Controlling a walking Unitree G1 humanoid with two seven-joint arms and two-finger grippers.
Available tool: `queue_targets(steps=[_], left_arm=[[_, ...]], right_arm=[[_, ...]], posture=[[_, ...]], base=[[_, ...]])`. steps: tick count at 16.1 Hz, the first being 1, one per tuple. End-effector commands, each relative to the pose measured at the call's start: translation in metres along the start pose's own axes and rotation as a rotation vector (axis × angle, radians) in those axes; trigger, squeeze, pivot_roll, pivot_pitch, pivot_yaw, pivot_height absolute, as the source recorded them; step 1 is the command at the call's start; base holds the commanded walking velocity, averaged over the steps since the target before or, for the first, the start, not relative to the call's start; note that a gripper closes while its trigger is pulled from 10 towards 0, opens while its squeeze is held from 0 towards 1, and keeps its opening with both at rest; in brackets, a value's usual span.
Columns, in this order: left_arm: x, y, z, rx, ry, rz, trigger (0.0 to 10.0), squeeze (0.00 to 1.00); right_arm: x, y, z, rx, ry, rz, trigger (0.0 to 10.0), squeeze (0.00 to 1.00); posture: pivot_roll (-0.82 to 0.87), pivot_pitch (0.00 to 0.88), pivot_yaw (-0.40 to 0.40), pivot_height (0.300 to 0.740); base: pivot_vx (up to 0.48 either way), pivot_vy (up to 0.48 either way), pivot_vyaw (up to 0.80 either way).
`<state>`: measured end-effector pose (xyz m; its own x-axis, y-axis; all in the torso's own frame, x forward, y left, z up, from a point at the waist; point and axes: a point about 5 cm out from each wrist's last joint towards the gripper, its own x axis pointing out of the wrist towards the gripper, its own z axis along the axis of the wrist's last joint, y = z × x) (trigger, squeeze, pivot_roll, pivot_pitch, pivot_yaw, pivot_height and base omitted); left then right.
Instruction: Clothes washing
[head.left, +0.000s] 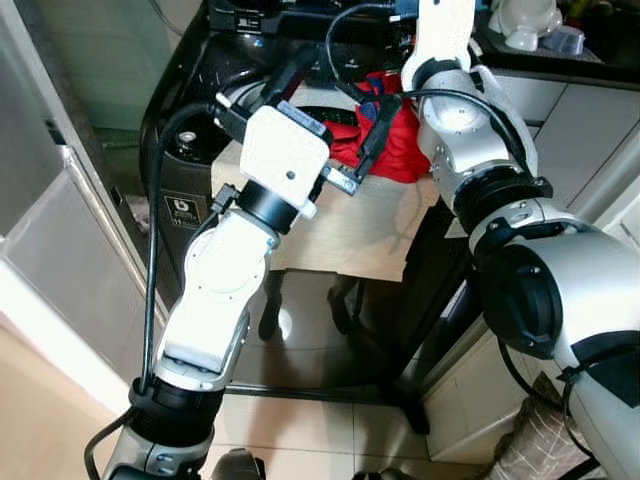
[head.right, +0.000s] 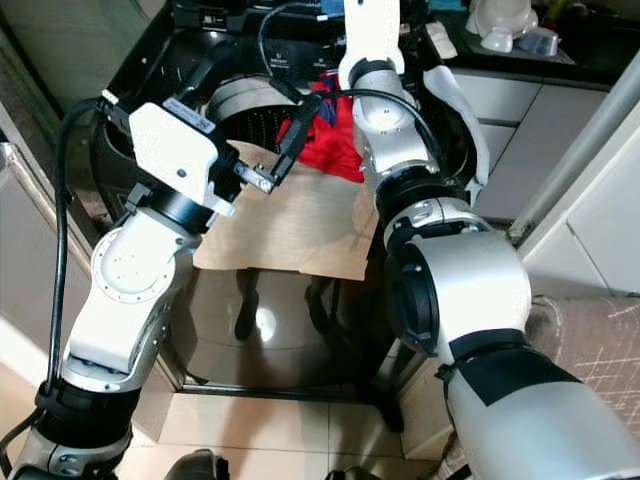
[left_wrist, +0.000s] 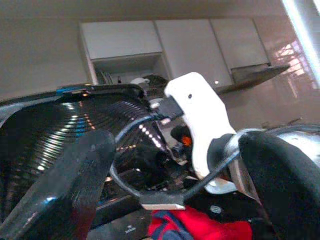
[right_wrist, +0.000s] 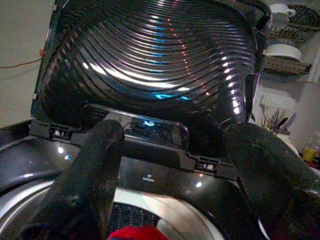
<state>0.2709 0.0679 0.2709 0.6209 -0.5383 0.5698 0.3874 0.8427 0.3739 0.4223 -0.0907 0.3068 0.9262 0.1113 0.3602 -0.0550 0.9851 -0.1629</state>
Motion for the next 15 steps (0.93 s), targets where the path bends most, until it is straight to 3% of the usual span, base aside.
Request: queue_targets(steps=[1,5,7,8,9,10,12,13,15], left_arm=[[-0.002,-0.006,-0.001,-0.016,-0.001,-0.037,10.0,0.0],[-0.007,-0.005,-0.004,-0.013,0.017,-0.038,10.0,0.0],[-0.009,-0.004,-0.006,-0.002,0.026,-0.036,10.0,0.0],[-0.01,-0.003,-0.008,0.007,0.038,-0.028,10.0,0.0],[-0.011,-0.002,-0.012,0.014,0.067,-0.016,10.0,0.0],[-0.014,-0.002,-0.018,0.009,0.104,-0.011,10.0,0.0],[-0.026,0.001,-0.034,0.018,0.198,0.037,10.0,0.0],[-0.032,0.003,-0.04,0.047,0.24,0.074,10.0,0.0],[-0.038,0.003,-0.043,0.029,0.265,0.094,10.0,0.0]], right_arm=[[-0.002,-0.003,-0.004,0.006,0.005,-0.006,10.0,1.0],[0.0,-0.012,0.006,-0.066,-0.066,-0.072,10.0,1.0],[0.002,-0.023,0.031,-0.174,-0.229,-0.163,10.0,1.0],[0.003,-0.029,0.04,-0.19,-0.275,-0.184,10.0,0.89],[0.003,-0.036,0.042,-0.166,-0.287,-0.187,10.0,0.0],[0.002,-0.043,0.042,-0.124,-0.296,-0.185,10.0,0.0],[-0.007,-0.05,0.023,0.057,-0.274,-0.092,10.0,0.0],[-0.017,-0.048,0.007,0.051,-0.289,-0.059,10.0,0.0],[-0.035,-0.044,-0.013,0.01,-0.3,-0.051,10.0,0.0]], posture=[[0.13,0.012,-0.06,0.74],[0.13,0.008,-0.057,0.74],[0.13,0.004,-0.057,0.74],[0.13,0.002,-0.06,0.74],[0.13,0.001,-0.063,0.74],[0.13,0.002,-0.065,0.74],[0.12,0.001,-0.063,0.74],[0.11,0.001,-0.063,0.74],[0.09,0.002,-0.052,0.74]], base=[[0.0,0.0,0.0],[0.0,0.0,0.0],[0.0,0.0,0.0],[0.0,0.0,0.0],[0.0,0.0,0.0],[0.0,0.0,0.0],[0.0,0.0,0.0],[0.0,0.0,0.0],[0.0,0.0,0.0]])
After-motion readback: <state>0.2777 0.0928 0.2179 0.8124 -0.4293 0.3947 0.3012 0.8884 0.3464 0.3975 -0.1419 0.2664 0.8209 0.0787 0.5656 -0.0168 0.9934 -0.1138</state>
